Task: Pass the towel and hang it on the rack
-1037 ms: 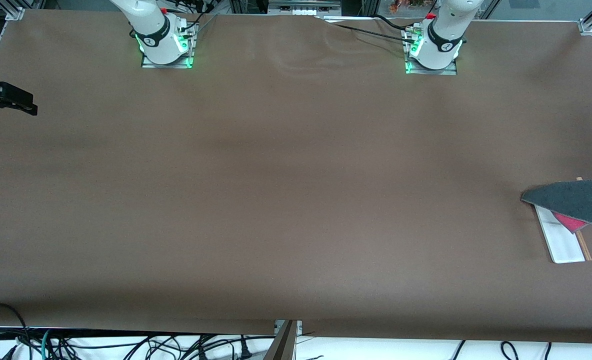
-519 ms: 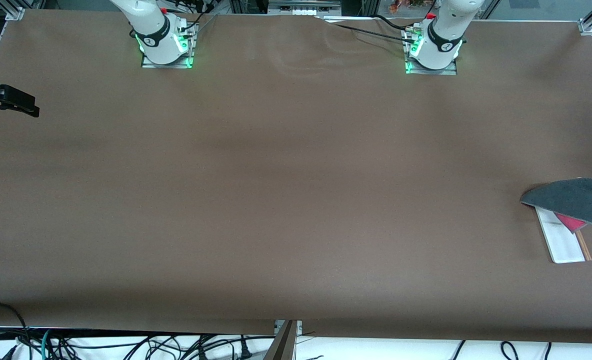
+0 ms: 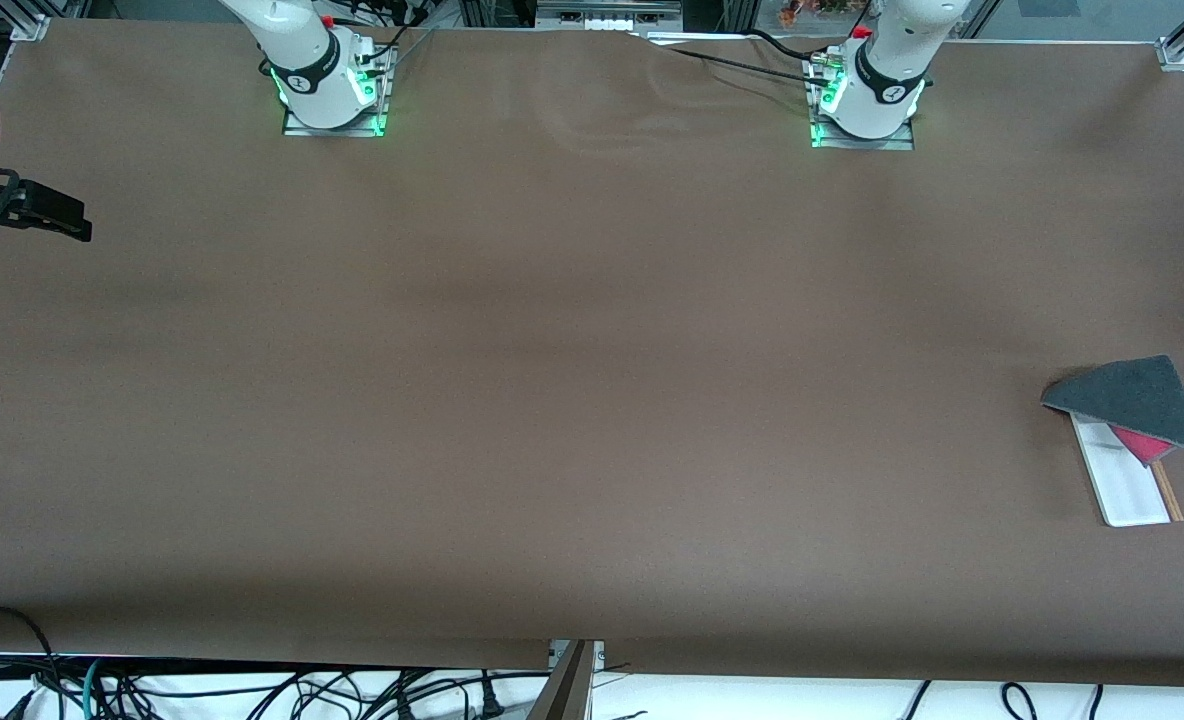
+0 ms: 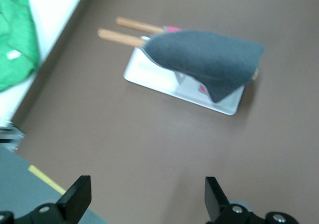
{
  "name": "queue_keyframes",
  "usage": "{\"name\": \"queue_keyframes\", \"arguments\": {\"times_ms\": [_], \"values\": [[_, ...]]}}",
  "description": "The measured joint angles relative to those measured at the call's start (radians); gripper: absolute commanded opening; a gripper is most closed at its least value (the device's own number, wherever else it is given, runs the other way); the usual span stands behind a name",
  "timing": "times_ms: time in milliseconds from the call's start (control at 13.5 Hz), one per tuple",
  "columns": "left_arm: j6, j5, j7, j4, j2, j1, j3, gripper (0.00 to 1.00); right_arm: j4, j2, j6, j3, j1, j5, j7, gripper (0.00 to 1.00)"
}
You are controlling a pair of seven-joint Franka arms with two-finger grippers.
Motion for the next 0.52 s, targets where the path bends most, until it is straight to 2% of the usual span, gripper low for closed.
{"name": "queue_keyframes", "arguments": {"times_ms": [296,519], "values": [[-0.078,0.0,-0.133,0.021,-0.056,-0.044,-0.005,1.0,0.0,0.0,0.0,0.001,0.001,0.0,0.0,1.0],[-0.137,0.001,-0.267,0.024,-0.111,-0.114,-0.006,1.0,0.0,0.0,0.001,0.001,0.002,0.0,0.0,1.0]]}}
